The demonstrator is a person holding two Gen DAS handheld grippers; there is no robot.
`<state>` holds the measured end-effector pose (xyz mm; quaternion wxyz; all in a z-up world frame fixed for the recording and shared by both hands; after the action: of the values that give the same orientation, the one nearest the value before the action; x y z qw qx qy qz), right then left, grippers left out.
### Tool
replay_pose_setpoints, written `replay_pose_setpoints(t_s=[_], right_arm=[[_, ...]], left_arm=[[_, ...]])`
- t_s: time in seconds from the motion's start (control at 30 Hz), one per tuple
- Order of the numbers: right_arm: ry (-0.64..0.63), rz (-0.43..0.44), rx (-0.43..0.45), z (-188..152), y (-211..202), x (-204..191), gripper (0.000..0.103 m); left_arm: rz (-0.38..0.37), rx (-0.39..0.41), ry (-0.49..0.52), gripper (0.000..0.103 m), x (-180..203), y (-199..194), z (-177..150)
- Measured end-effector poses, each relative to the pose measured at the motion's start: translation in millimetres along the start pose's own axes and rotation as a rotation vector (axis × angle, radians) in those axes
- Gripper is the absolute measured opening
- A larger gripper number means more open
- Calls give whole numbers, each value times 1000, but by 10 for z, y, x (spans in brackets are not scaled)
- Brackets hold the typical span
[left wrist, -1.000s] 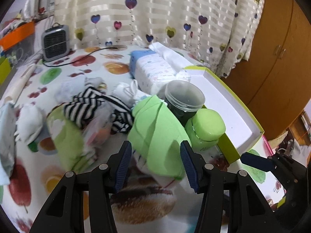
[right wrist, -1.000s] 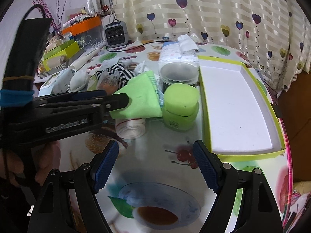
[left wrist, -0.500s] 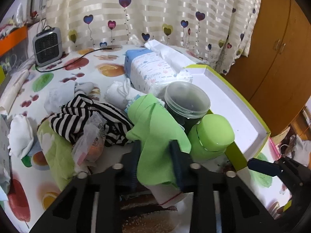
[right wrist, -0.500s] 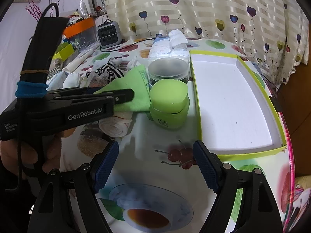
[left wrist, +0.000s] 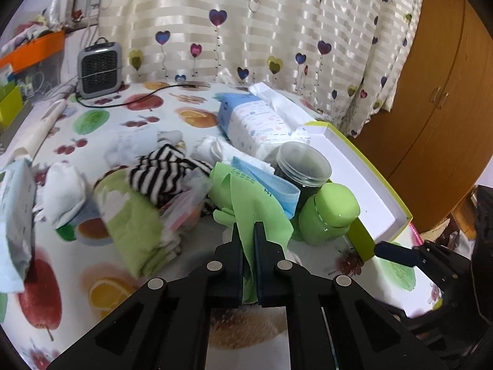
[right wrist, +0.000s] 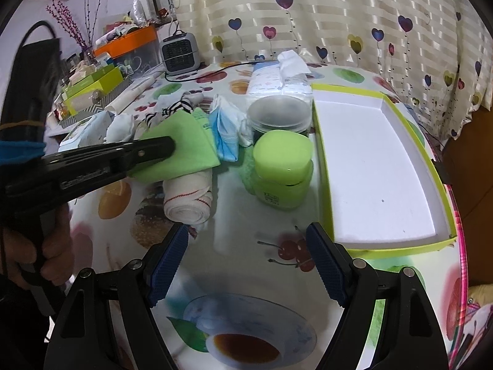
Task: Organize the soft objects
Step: 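Grasp the rolled white sock with the right gripper while the left gripper lifts the green cloth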
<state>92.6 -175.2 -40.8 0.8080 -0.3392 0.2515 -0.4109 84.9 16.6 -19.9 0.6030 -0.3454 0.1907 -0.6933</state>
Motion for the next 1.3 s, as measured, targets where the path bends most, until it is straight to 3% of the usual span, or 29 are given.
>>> replay_pose_setpoints(t_s=[0.6, 0.77, 0.9, 0.97, 1.03, 1.07, 1.3], right_arm=[[-58, 46, -33, 250, 336, -352, 79], [-75, 56, -65, 278, 498, -443, 73], [-89, 54, -97, 267, 626, -495, 63], [-90, 51, -106, 262, 671, -493, 60], [-87, 54, -114, 256, 701, -486, 49], [-84, 56, -115, 252, 705, -484, 48], [-69, 66, -113, 174, 627, -437, 47]], left_arm=[[4, -9, -39, 6, -314, -305, -275], [-3, -37, -51, 6, -439, -290, -383], [-15, -52, -37, 6, -451, -255, -435], [-17, -61, -29, 13, -447, -217, -451], [-14, -66, -29, 38, -441, -186, -452], [-16, -65, -27, 42, -439, -170, -445], [-10, -92, -14, 46, -402, 10, -431]])
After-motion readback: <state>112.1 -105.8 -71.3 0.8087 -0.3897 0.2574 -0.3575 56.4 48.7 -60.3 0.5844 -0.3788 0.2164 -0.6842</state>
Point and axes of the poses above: each gripper's, at about its wrist camera, not at the fingertips, and y roughly the way its jaws point, x to its right, z to its top, the point moved 4 cm from there along y, roughly the way its jaws point
